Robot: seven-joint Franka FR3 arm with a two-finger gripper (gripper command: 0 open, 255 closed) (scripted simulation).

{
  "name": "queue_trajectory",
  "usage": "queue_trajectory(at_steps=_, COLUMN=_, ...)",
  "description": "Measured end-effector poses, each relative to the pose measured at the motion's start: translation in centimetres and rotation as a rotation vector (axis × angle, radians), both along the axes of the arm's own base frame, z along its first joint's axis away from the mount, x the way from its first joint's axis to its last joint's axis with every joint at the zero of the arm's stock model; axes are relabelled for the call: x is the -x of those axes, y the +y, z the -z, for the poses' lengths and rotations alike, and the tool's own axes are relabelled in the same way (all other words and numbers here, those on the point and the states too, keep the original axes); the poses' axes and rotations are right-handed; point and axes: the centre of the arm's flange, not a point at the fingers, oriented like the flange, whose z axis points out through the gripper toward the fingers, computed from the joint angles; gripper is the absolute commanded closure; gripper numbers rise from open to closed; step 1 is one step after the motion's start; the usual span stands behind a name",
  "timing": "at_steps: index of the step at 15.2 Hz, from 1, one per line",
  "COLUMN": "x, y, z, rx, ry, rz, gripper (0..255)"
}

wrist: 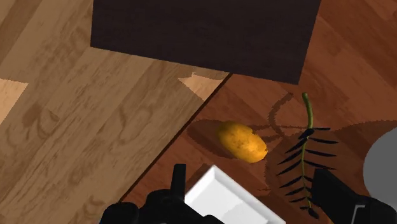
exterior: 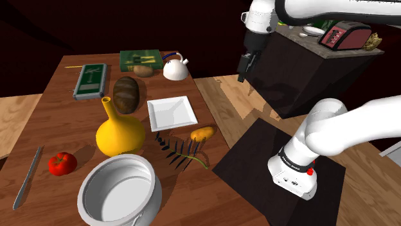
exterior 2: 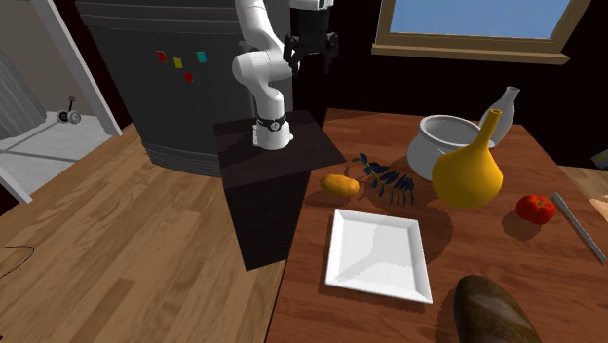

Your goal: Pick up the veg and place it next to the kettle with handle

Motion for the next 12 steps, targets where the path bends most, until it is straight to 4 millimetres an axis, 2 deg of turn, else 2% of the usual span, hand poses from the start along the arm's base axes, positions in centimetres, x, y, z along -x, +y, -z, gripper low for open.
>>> queue_trajectory(at_steps=7, x=-2.2, y=5.9, z=7.7, rx=0.118, ry=-0.031, rz=-0.206, gripper=0)
queue_trajectory(at_steps=12, x=-2.9, y=9.6, z=13.7, rx=0.203, ry=-0.053, rz=-0.353, gripper=0)
